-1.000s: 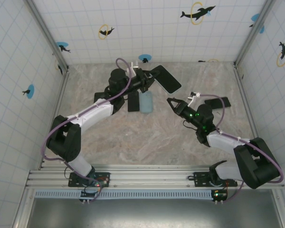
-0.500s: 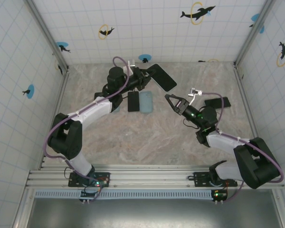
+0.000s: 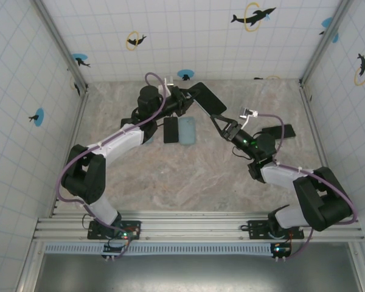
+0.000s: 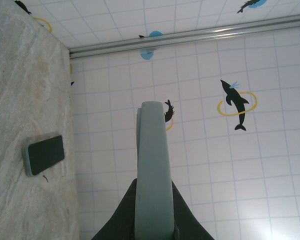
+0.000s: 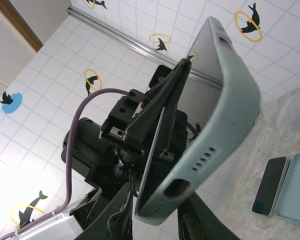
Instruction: Take the phone out of the phone case
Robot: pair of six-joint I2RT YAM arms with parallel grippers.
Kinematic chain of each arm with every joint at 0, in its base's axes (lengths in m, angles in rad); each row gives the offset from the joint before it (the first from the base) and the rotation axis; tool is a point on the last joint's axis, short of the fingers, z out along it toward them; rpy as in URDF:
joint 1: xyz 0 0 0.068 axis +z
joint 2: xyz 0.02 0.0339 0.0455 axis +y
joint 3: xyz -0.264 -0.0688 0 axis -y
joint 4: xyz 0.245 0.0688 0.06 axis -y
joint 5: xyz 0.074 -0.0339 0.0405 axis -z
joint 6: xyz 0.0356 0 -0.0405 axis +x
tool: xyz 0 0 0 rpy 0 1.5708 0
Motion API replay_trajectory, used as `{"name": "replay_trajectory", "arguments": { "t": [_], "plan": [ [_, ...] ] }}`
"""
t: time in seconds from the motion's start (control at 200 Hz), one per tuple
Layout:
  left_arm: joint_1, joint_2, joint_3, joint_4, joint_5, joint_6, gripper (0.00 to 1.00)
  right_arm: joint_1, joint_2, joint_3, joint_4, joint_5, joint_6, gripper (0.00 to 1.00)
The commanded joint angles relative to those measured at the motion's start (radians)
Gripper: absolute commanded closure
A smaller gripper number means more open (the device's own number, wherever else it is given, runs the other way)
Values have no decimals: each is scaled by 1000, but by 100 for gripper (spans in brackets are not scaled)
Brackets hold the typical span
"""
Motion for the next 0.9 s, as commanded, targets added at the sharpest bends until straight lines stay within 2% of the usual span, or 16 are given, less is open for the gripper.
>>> {"name": "replay_trajectory", "arguments": {
  "t": [0.0,0.15,0.44,0.716,0.896],
  "plan": [
    [0,-22,12,94,14,-39,100,0,10,30,72,-7,-2,74],
    [-2,-26,13,98,13,-47,100,0,3,28,59,-17,-10,74],
    [-2,-37,4,136,20,-96,100,-14,-5,33,-14,-39,-50,85],
    [-2,-62,11,140,50,-120,100,-51,2,64,-118,-139,-143,86],
    [-3,-77,12,153,61,-137,100,-75,9,81,-178,-157,-191,87]
  ]
}}
